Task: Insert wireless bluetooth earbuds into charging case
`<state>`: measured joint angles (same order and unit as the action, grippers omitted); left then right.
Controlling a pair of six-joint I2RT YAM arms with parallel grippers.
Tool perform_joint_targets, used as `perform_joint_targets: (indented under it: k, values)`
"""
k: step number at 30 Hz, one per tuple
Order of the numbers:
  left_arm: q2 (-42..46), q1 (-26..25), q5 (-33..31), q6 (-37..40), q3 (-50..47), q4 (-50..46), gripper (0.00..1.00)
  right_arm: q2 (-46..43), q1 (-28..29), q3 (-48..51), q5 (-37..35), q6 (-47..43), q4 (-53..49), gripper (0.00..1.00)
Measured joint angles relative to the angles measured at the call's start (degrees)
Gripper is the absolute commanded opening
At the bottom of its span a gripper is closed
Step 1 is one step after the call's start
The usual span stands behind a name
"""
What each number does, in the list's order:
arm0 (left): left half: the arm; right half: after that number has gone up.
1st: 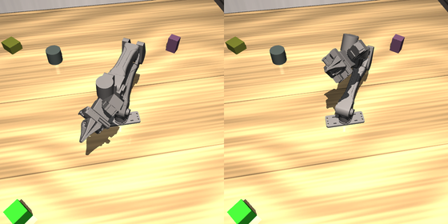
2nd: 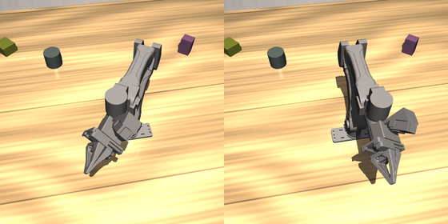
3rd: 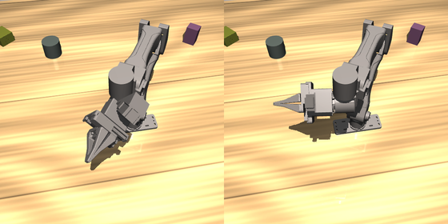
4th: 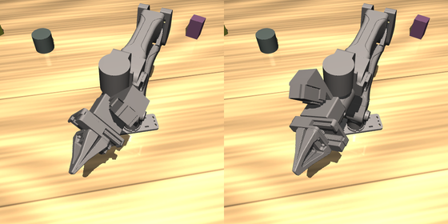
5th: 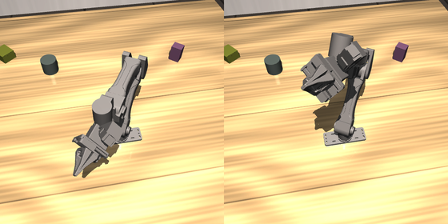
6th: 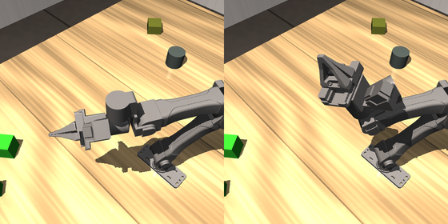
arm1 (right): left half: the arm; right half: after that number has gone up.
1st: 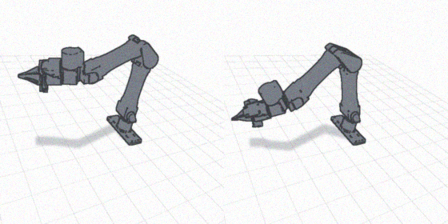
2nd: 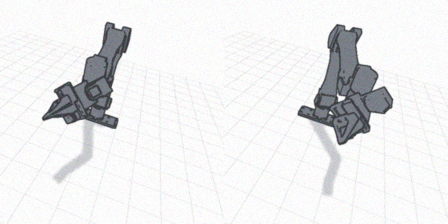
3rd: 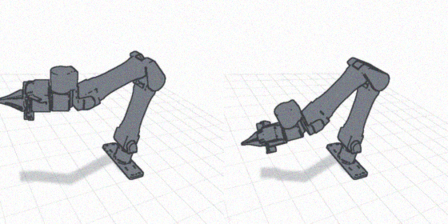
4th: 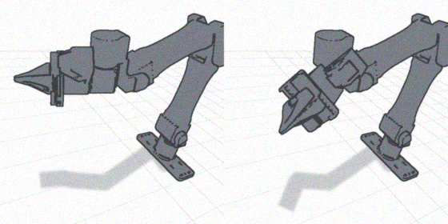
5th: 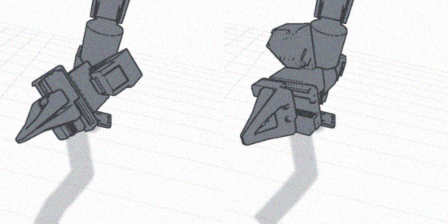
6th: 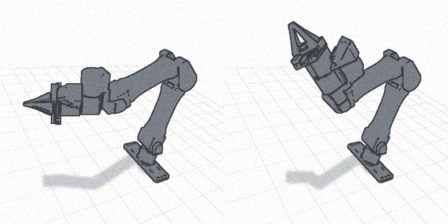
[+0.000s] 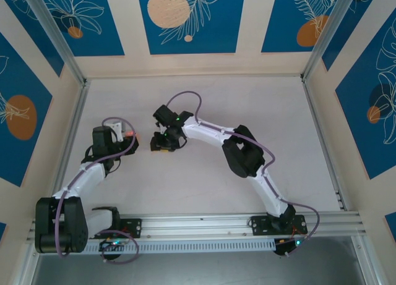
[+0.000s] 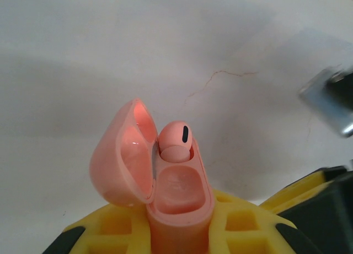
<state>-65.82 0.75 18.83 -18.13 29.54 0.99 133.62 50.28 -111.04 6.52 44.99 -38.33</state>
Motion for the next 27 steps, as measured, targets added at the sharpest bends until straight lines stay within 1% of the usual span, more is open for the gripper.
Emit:
perform_joint_targets:
  k: [4,11,20,27]
  values:
    - [0.0,0.0,0.2,0.0,0.0,0.1,0.18,2.9,0.2,-1.6,-0.1,1.9,-1.8,0.45]
    - [0.0,0.0,0.6,-0.9,0.0,0.3,0.18,5.4,0.3,-6.3,-0.7,2.6,-3.1,0.44]
    - [0.0,0.0,0.6,-0.9,0.0,0.2,0.18,9.3,0.3,-12.6,-2.6,2.4,-5.7,0.4]
    - [0.0,0.0,0.6,-0.9,0.0,0.2,0.18,9.9,0.3,-13.4,-2.7,2.0,-6.6,0.36]
